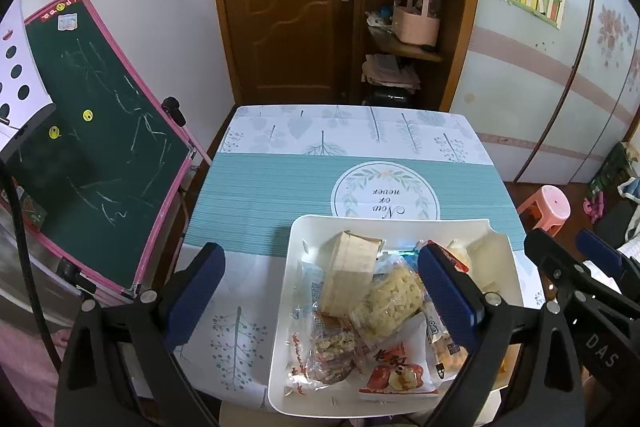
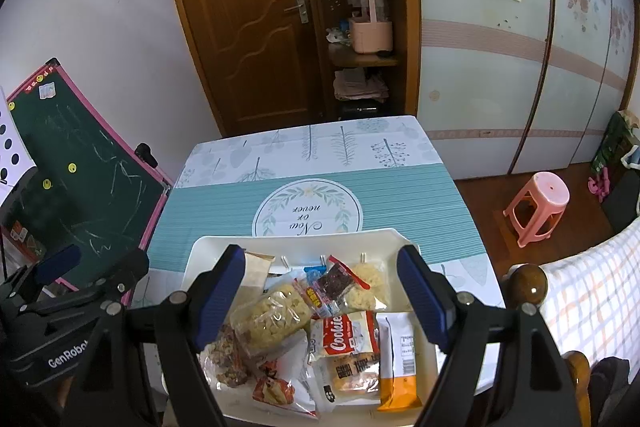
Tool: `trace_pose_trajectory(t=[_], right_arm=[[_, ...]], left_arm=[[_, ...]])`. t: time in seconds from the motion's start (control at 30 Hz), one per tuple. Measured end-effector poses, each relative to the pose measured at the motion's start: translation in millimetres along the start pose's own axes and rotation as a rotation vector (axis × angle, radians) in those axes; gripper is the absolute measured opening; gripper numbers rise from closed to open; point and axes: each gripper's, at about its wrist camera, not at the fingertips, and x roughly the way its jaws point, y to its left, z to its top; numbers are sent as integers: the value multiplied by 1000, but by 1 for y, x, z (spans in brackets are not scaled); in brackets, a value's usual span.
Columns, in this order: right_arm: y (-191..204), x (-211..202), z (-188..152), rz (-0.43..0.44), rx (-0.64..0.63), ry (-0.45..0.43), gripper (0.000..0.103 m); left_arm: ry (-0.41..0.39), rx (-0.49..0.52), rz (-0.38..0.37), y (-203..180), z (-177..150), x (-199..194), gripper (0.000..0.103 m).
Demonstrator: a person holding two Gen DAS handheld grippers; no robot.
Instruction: Organize snacks
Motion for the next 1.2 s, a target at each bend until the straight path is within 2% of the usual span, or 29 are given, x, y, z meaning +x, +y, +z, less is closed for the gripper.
trace_pose_trajectory(t=[1.2], right_arm=[[2, -2, -4, 13, 9, -6, 79]], left_arm=[[-30, 14, 6, -4, 2, -5, 97]])
